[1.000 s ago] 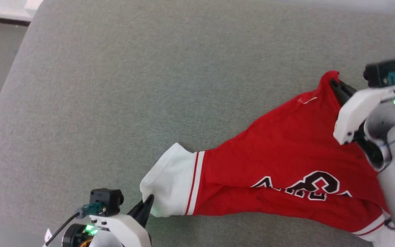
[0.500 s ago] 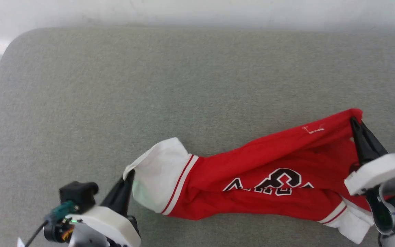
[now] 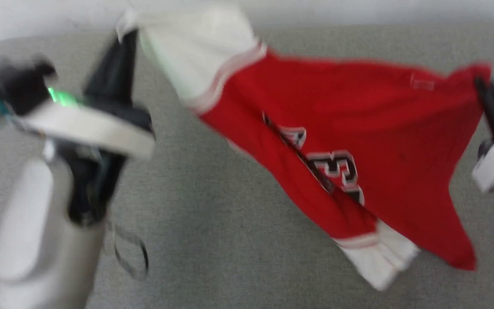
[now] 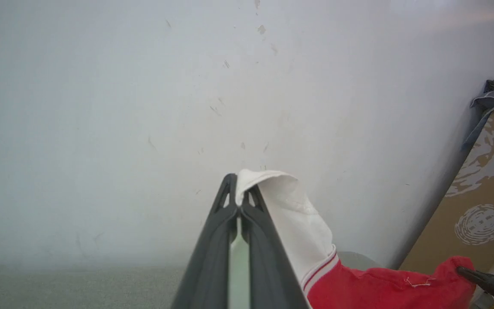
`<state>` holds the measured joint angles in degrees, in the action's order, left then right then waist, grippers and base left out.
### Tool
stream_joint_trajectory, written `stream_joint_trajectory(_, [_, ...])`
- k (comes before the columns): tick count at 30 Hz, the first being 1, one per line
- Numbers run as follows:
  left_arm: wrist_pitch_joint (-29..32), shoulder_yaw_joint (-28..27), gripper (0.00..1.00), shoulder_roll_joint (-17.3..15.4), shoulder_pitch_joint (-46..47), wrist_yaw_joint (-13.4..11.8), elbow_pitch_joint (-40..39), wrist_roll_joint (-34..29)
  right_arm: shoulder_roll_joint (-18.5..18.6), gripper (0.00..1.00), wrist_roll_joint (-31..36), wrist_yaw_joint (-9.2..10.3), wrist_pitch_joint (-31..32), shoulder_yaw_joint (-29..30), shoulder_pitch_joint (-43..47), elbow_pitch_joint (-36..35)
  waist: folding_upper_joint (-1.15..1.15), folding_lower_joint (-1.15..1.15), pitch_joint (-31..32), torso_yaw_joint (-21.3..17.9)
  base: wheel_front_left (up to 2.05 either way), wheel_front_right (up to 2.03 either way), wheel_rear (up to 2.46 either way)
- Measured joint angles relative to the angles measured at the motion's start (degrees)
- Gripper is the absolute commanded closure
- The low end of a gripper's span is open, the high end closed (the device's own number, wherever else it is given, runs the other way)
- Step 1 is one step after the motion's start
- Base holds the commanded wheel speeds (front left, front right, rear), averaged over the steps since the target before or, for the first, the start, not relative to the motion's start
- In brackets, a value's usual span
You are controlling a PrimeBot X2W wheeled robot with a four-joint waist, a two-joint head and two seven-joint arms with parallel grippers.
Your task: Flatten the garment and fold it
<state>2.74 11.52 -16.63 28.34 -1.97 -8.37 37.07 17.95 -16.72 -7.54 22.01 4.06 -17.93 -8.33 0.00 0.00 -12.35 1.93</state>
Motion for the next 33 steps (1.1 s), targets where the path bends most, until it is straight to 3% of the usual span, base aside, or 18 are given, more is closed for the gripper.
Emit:
stream_joint_trajectory(6, [0.25,-1.86,1.00,0.52,19.86,0.07,7.31,-0.44,7.04,1.00,-1.04,-0.01,5.15,-7.15,-16.85,1.21,0.00,0.01,-4.72,-1.38,0.00,0.00,0.00])
stream_joint_trajectory(13, [-2.42,-2.86,1.00,-0.25,41.00,-2.16,17.57,-6.08,10.09,1.00,-1.47,-0.01,5.70,-16.15,-36.46,8.64,0.00,0.02,-11.36,-3.46,0.00,0.00,0.00])
stream_joint_trajectory(17, [-5.11,-3.16,1.00,-1.33,51.62,-2.72,22.03,-9.03,9.60,1.00,-0.32,-0.01,4.22,-18.82,-46.32,14.13,0.00,0.02,-14.80,-4.94,0.00,0.00,0.00])
stream_joint_trajectory(24, [-14.08,-4.27,1.00,-0.76,65.58,-2.64,27.41,-10.70,7.20,1.00,3.91,-0.01,-1.52,-18.59,-58.26,22.29,0.00,0.01,-19.25,-7.21,0.00,0.00,0.00])
stream_joint_trajectory(29, [-16.70,-5.78,1.00,-0.26,69.26,-1.56,30.33,-10.95,5.38,1.00,6.71,-0.02,-6.09,-17.22,-61.85,26.10,0.00,0.00,-20.84,-7.79,0.00,0.00,0.00])
stream_joint_trajectory(33, [-16.99,-5.37,1.00,-0.80,66.17,-0.27,33.75,-11.41,4.32,1.00,6.99,-0.02,-8.22,-17.63,-61.14,29.85,0.00,0.00,-20.68,-7.03,0.00,0.00,0.00])
